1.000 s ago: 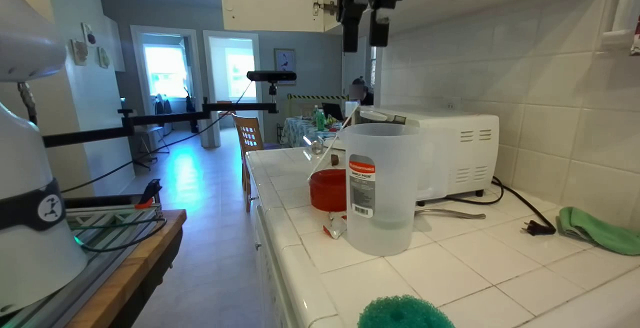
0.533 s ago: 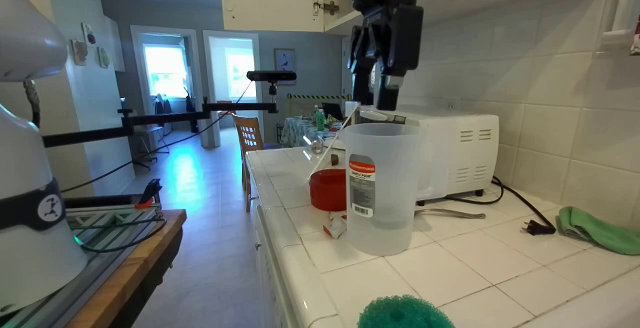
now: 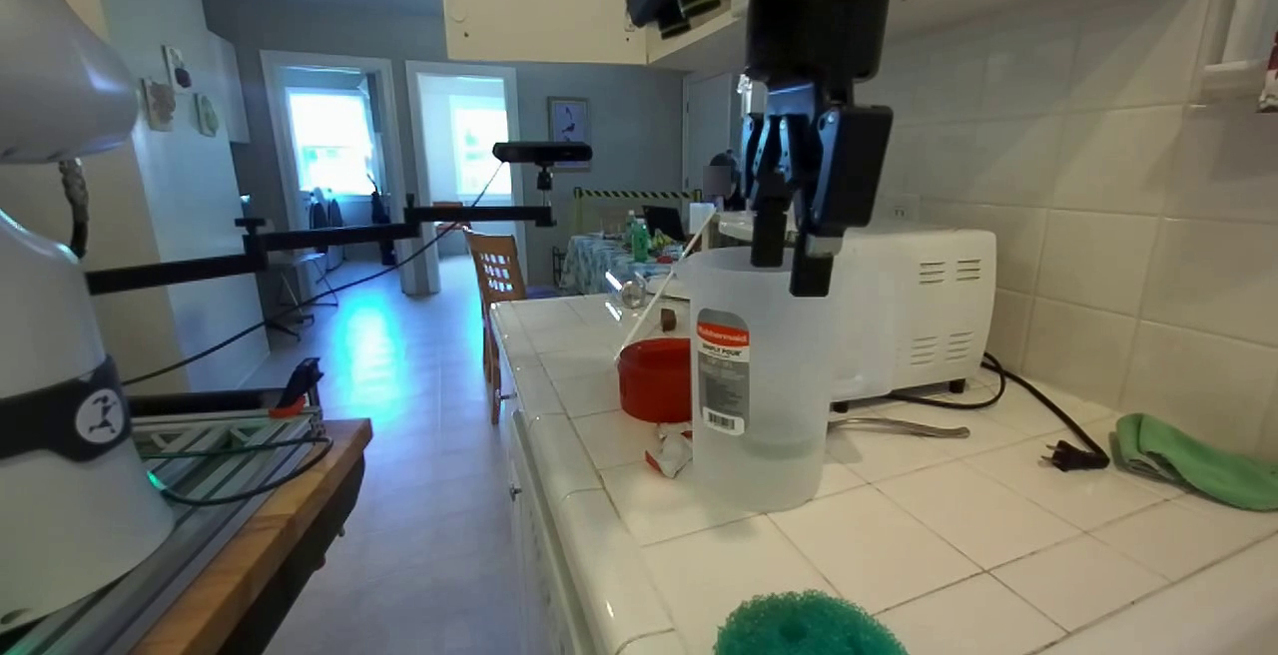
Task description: Open the jug, move it to the right and then put some of its contents onto the counter
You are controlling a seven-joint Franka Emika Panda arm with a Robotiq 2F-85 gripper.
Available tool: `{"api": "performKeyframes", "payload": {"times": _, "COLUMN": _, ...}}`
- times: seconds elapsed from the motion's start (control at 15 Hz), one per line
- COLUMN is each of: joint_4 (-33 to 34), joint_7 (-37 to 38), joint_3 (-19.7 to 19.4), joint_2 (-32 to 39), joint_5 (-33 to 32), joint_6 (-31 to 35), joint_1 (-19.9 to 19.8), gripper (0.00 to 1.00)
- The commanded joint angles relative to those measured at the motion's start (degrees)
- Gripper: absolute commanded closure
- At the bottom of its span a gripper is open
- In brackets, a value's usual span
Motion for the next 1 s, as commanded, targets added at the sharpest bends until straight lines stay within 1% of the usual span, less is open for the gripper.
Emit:
{"api": "performKeyframes", "payload": {"times": 0.0, "joint_4": 0.5, "joint_7": -1.1, "joint_3": 0.0, "joint_2": 0.8, "joint_5": 2.6, "joint_6": 1.1, "joint_1": -0.4, "gripper": 0.58}}
{"api": "performKeyframes", "payload": {"times": 0.13, "joint_4": 0.5, "joint_7": -1.2, "joint_3": 0.0, "joint_2": 1.0, "joint_5": 3.0, "joint_6": 1.4, "joint_1": -0.5, "gripper": 0.73}}
{"api": "performKeyframes", "payload": {"times": 0.2, "joint_4": 0.4, "joint_7": -1.1, "joint_3": 0.0, "joint_2": 1.0, "joint_5": 3.2, "joint_6": 1.4, "joint_1": -0.5, "gripper": 0.6}}
{"api": "performKeyframes", "payload": {"times": 0.27, "joint_4": 0.4, "joint_7": -1.1, "joint_3": 0.0, "joint_2": 0.9, "joint_5": 3.5, "joint_6": 1.2, "joint_1": -0.5, "gripper": 0.35}}
{"api": "performKeyframes", "payload": {"times": 0.33, "joint_4": 0.3, "joint_7": -1.2, "joint_3": 0.0, "joint_2": 0.6, "joint_5": 3.8, "joint_6": 1.1, "joint_1": -0.6, "gripper": 0.34}}
{"api": "performKeyframes", "payload": {"times": 0.4, "joint_4": 0.3, "joint_7": -1.2, "joint_3": 0.0, "joint_2": 0.2, "joint_5": 4.0, "joint_6": 0.8, "joint_1": -0.6, "gripper": 0.3}}
{"api": "performKeyframes", "payload": {"times": 0.6, "joint_4": 0.4, "joint_7": -1.4, "joint_3": -0.1, "joint_2": -1.3, "joint_5": 4.7, "joint_6": 0.1, "joint_1": -0.7, "gripper": 0.07}}
{"api": "performKeyframes", "payload": {"times": 0.67, "joint_4": 0.5, "joint_7": -1.4, "joint_3": -0.1, "joint_2": -1.5, "joint_5": 5.0, "joint_6": 0.1, "joint_1": -0.7, "gripper": 0.01}}
{"api": "performKeyframes", "payload": {"times": 0.93, "joint_4": 1.0, "joint_7": -1.2, "joint_3": 0.2, "joint_2": -0.3, "joint_5": 5.4, "joint_6": 1.6, "joint_1": -0.2, "gripper": 0.0}}
